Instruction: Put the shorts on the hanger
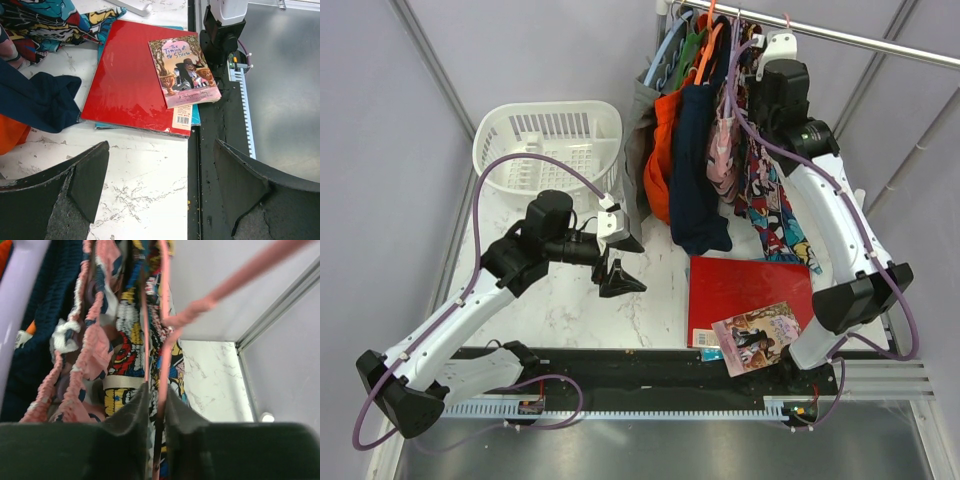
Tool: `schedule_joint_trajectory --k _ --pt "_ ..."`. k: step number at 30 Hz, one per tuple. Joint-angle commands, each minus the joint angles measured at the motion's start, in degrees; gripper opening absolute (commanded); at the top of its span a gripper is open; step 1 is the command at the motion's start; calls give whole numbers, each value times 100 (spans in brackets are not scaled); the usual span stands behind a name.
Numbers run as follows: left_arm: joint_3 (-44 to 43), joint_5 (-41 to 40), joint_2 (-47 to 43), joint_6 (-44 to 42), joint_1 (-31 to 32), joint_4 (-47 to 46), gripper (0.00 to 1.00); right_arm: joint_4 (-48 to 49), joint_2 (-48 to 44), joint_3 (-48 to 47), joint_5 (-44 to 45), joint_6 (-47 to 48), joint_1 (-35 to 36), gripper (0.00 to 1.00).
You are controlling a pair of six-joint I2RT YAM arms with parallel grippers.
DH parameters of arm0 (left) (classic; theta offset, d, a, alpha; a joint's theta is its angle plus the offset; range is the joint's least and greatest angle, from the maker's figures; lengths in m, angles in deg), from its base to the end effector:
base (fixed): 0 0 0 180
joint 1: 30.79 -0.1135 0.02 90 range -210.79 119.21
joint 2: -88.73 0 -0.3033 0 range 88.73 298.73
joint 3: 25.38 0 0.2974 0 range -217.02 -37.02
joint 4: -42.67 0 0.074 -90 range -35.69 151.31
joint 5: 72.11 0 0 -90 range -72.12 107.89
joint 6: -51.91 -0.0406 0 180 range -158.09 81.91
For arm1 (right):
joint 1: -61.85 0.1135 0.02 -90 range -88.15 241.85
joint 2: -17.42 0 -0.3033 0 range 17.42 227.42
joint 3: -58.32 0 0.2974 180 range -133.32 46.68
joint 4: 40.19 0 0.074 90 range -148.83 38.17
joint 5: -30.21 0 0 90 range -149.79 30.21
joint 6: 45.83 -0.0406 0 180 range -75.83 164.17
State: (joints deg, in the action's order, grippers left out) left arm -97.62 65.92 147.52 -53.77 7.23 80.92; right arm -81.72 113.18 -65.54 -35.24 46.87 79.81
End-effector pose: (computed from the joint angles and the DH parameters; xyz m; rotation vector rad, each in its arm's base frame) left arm 0.1736 -0.1740 0.3997 1.3638 1.4751 -1.0838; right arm 0.4054 0.1137 0.5296 -0.0183 1.7877 -0.1953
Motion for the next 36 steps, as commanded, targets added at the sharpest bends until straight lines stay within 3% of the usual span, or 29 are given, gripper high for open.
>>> schedule_joint_trajectory --k 1,3,6,16,20,25,30,34,36 --pt "-251 -110 -7 241 21 28 91 -61 -154 -89 154 -85 94 32" --pt "-242 -162 -60 346 13 46 91 -70 -434 85 207 -112 94 51" --pt "-216 -241 -95 478 12 28 91 -96 -891 340 216 -191 103 66" --pt "-163 -742 -323 953 -14 -226 93 -570 -2184 930 -459 -270 103 89" --pt "-294 -647 -420 1364 -522 -245 97 -737 -2755 1193 -1090 -261 103 97" --pt "-839 -584 -569 2015 -2042 -86 99 -966 -3713 2037 -2033 -156 103 98" --pt "-1006 -839 -964 1754 -3298 991 99 -1203 -4626 3028 -2630 -24 103 98" --pt "-946 -1593 -1105 1367 -3573 2047 99 -1230 -5234 3750 -2737 -15 94 98" --pt "-674 -2401 -1263 1164 -3582 2269 100 -1230 -5533 4146 -2711 -6 59 98"
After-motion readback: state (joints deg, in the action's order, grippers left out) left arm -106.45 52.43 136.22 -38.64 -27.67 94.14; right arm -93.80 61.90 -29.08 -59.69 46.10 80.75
